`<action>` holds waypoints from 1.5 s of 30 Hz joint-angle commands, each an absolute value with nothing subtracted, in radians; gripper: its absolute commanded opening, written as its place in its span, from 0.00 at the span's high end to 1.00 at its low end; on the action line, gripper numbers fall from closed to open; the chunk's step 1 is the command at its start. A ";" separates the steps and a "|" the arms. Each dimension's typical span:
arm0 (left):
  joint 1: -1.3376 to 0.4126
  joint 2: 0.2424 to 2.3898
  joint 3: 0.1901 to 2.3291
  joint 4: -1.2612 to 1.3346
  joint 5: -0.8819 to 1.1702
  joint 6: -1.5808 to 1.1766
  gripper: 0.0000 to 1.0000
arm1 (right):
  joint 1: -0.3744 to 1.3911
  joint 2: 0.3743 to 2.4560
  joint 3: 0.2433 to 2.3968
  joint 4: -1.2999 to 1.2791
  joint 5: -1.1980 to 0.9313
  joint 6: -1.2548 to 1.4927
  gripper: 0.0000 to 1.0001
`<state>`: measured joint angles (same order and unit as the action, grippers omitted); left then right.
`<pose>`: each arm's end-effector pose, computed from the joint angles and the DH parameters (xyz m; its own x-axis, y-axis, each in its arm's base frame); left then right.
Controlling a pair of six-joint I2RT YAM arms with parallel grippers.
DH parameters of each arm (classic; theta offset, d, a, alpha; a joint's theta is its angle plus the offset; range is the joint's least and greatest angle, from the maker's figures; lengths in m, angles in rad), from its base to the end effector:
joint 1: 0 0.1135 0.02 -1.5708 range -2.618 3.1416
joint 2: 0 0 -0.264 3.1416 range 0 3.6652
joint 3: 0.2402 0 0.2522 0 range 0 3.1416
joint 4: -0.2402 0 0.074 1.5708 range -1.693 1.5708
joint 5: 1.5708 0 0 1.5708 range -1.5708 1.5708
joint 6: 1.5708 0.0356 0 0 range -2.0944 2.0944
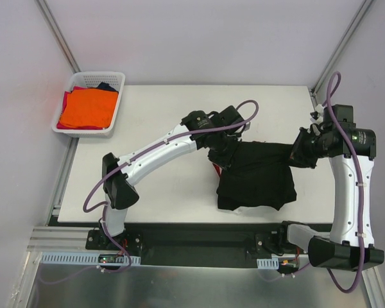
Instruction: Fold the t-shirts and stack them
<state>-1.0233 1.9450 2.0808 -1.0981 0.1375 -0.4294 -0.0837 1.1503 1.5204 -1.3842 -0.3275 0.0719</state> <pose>0.2111 -0.3556 0.3622 -0.7574 0.4502 -0.4729 0.6283 0.6997 -0.3402 0.1762 -0.0033 0.4076 -0.8503 0.1396 -0.5074 -0.0292 0.9502 0.3104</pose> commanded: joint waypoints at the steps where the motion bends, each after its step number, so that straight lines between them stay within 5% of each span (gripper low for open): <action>1: -1.074 1.916 2.082 -1.281 0.005 -0.414 1.00 | -0.112 1.097 1.529 -1.648 -0.253 0.023 0.99; 23: -1.243 1.927 2.209 -1.419 -0.229 -0.525 1.00 | -0.112 0.884 1.437 -1.638 -0.164 0.071 0.99; 45: -1.256 1.989 2.103 -1.351 -0.173 -0.503 1.00 | -0.112 0.896 1.312 -1.556 -0.068 0.118 0.99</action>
<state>-1.2514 1.9854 2.1422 -1.2026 -0.1612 -0.5316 -0.0952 0.8848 1.3113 -1.3930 -0.1898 0.1112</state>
